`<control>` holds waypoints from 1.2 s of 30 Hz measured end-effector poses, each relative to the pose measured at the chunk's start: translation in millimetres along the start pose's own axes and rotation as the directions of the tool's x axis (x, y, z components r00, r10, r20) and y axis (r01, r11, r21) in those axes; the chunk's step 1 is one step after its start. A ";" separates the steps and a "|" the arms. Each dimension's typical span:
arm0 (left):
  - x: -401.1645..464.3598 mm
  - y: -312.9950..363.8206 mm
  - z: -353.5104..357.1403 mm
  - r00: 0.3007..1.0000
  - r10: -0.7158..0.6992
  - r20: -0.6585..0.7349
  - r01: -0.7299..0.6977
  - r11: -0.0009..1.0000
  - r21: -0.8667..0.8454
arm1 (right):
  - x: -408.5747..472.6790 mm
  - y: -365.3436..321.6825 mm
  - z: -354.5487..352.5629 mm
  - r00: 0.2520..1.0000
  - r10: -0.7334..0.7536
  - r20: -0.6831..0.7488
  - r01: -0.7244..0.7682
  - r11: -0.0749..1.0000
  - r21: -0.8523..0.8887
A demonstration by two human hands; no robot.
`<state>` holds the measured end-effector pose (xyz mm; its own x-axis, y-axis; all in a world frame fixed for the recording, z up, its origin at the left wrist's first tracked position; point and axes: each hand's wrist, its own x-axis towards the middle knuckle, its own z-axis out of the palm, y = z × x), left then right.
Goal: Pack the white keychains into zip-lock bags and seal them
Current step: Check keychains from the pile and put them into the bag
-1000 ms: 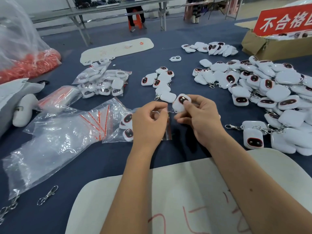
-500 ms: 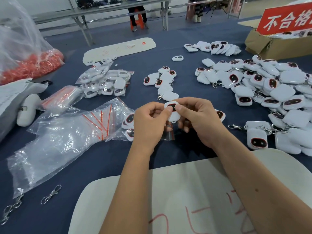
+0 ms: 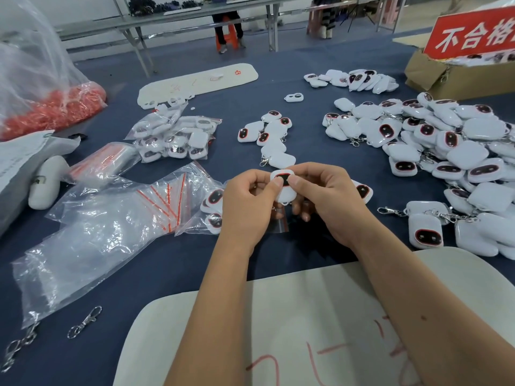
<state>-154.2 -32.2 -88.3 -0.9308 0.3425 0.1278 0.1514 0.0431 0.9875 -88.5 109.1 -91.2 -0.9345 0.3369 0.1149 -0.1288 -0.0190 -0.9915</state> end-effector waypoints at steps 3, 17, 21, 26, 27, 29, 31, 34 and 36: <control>-1.4 -0.6 1.0 1.000 0.029 0.000 -0.029 0.999 0.020 | 0.8 0.4 -0.2 0.999 -0.003 -0.040 0.001 0.998 -0.066; -2.0 -0.9 1.2 1.000 0.026 -0.004 -0.026 0.999 -0.021 | -3.9 -6.8 7.1 0.996 -0.014 -0.091 -0.001 0.986 -0.166; -1.7 -1.1 2.2 0.999 0.029 -0.027 -0.030 0.999 -0.025 | -3.4 -6.2 7.7 0.996 -0.028 -0.090 0.014 0.988 -0.154; -0.4 -2.6 1.9 0.994 0.046 -0.102 -0.048 0.999 -0.021 | -3.2 -4.7 7.7 0.999 -0.037 0.006 0.038 0.983 -0.178; -0.8 -2.3 1.7 0.994 0.050 -0.099 -0.052 0.998 -0.022 | -3.2 -4.2 7.1 0.999 -0.037 0.003 0.037 0.983 -0.178; -1.7 -1.6 2.3 0.995 0.057 -0.080 -0.058 0.998 -0.016 | -3.4 -3.6 5.9 0.999 -0.040 -0.017 0.036 0.983 -0.179; -2.2 -1.3 3.9 0.995 0.061 -0.075 -0.061 0.998 -0.004 | -3.4 -3.7 6.1 0.999 -0.035 -0.030 0.029 0.983 -0.179; -1.9 -0.6 6.1 0.993 0.029 -0.116 -0.033 0.999 -0.040 | -2.1 -2.7 5.5 0.998 -0.010 -0.062 0.002 0.992 -0.126; -1.4 -0.7 6.4 0.988 0.014 -0.157 -0.020 0.999 -0.041 | -0.7 -1.3 4.1 0.996 0.007 -0.091 -0.019 0.992 -0.124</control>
<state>-150.9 -26.8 -89.8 -0.9693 0.1915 0.1540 0.1565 -0.0022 0.9877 -89.0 105.1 -89.8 -0.9012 0.4213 0.1016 -0.0690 0.0920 -0.9934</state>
